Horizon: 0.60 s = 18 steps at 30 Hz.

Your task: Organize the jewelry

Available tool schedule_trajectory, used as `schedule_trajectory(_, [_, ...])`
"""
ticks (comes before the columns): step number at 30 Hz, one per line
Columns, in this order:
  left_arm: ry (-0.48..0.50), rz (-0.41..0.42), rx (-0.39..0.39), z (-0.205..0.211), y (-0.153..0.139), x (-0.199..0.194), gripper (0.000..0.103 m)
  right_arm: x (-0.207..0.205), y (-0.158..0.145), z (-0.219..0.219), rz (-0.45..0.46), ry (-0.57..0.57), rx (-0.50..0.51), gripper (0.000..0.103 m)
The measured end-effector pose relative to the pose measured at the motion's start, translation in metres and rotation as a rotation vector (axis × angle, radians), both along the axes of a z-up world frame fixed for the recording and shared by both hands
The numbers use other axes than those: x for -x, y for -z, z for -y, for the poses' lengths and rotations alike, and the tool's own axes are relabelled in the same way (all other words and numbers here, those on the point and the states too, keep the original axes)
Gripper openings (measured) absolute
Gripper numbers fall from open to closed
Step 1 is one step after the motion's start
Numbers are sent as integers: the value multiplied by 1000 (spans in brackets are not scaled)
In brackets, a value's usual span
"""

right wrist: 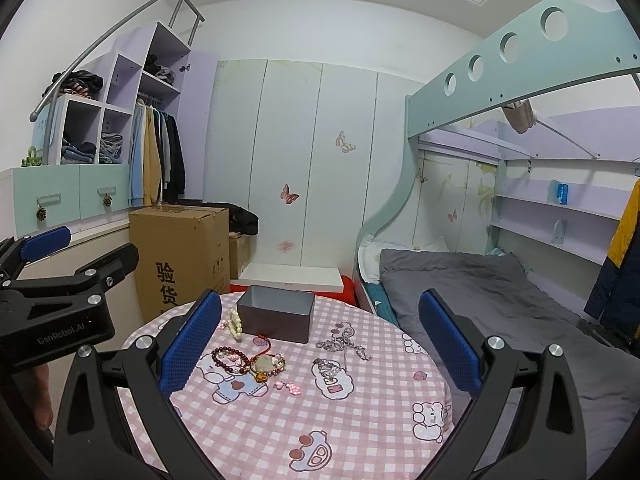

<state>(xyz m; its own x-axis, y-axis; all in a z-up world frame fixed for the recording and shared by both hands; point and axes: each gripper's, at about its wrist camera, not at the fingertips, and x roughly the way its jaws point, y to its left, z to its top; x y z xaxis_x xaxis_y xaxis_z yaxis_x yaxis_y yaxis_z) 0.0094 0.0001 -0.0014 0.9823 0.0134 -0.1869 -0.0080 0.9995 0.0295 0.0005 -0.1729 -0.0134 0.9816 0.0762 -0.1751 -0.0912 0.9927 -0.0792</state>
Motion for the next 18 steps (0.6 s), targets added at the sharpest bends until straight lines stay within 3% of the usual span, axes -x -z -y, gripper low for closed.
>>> schedule_trajectory(18, [42,-18,-26,10,-7,-25,97,-21,-8,4,-29,3,-9,95])
